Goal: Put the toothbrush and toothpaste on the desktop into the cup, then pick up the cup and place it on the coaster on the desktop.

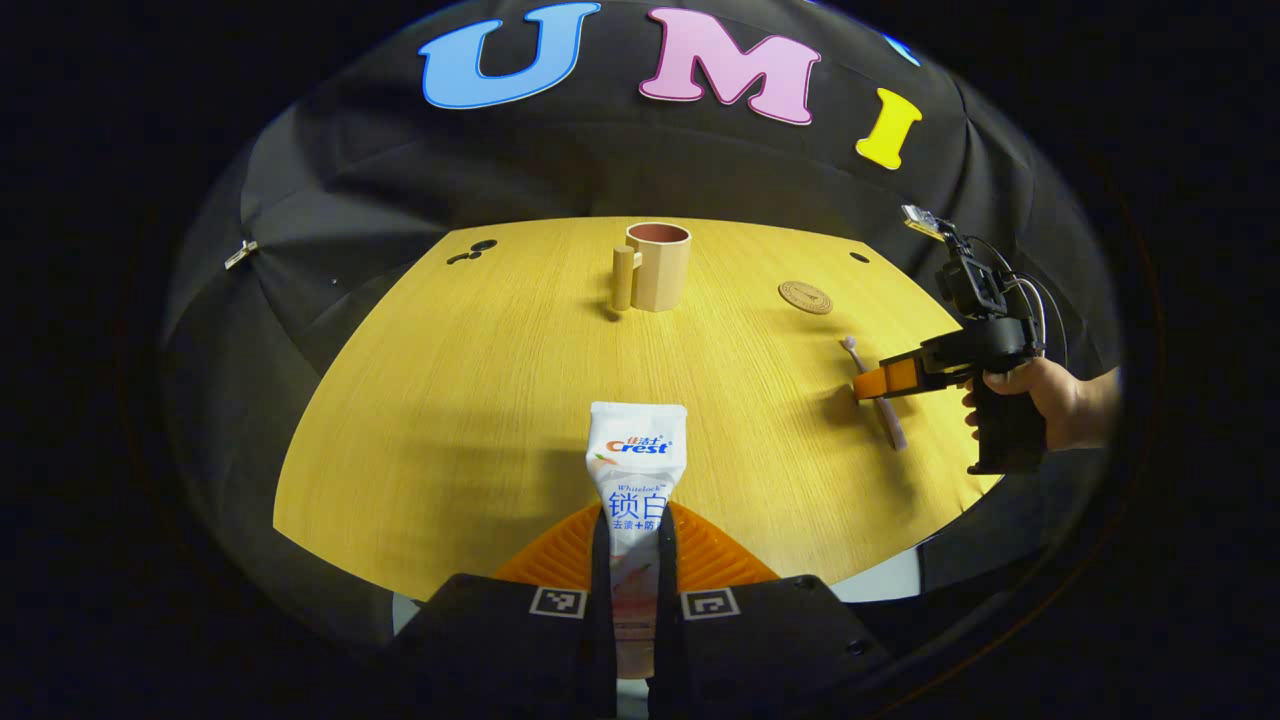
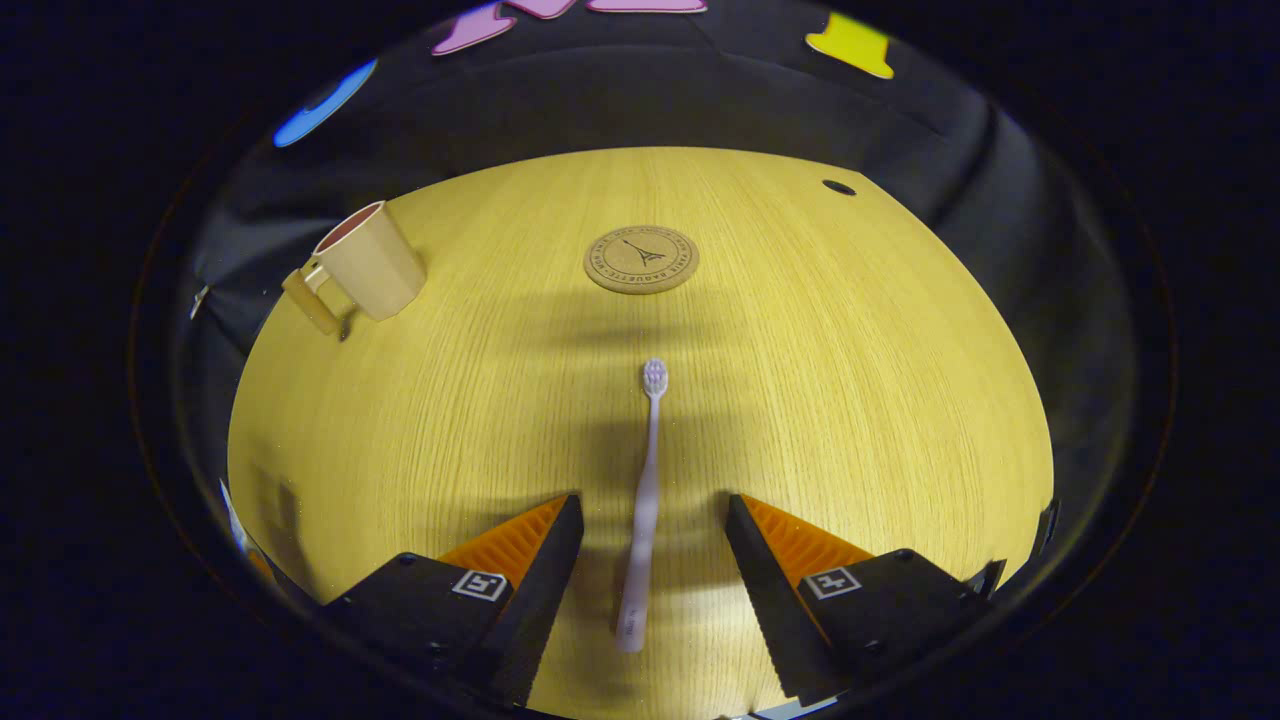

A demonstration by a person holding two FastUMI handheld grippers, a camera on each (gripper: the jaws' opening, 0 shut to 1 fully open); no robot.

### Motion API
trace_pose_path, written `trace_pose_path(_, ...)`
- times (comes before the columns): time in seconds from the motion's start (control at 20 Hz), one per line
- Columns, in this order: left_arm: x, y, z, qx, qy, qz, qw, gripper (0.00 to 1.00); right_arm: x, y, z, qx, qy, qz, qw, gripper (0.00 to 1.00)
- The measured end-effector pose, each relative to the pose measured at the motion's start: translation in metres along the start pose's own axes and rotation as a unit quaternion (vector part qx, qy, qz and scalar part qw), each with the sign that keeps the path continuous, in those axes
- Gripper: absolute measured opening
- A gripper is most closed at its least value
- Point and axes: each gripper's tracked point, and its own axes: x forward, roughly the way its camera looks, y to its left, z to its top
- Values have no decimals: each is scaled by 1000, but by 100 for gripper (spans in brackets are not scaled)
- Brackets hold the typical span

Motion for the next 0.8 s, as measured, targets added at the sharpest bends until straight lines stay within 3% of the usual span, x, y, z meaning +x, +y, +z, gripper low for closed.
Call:
trace_pose_path(0.1,0,-2,4,2,-4,1,1000,20,1,6,0,-14,4,6,1000,74)
trace_pose_path(0.15,0,-4,6,0,-5,0,1000,24,1,8,1,-22,4,8,1000,60)
trace_pose_path(0.2,2,-6,7,-2,-5,-1,1000,20,0,11,1,-30,6,15,999,40)
trace_pose_path(0.3,3,-9,8,-7,-4,-1,1000,20,-4,12,3,-39,4,19,999,17)
trace_pose_path(0.35,4,-10,9,-10,-3,-1,1000,20,0,13,0,-45,8,23,999,11)
trace_pose_path(0.55,12,-16,7,-32,10,2,999,15,-3,13,-5,-78,19,56,995,7)
trace_pose_path(0.6,16,-17,6,-46,14,3,999,20,-4,12,-6,-85,21,61,994,7)
trace_pose_path(0.8,24,-25,20,-65,2,4,998,20,-9,5,-12,-103,26,88,990,7)
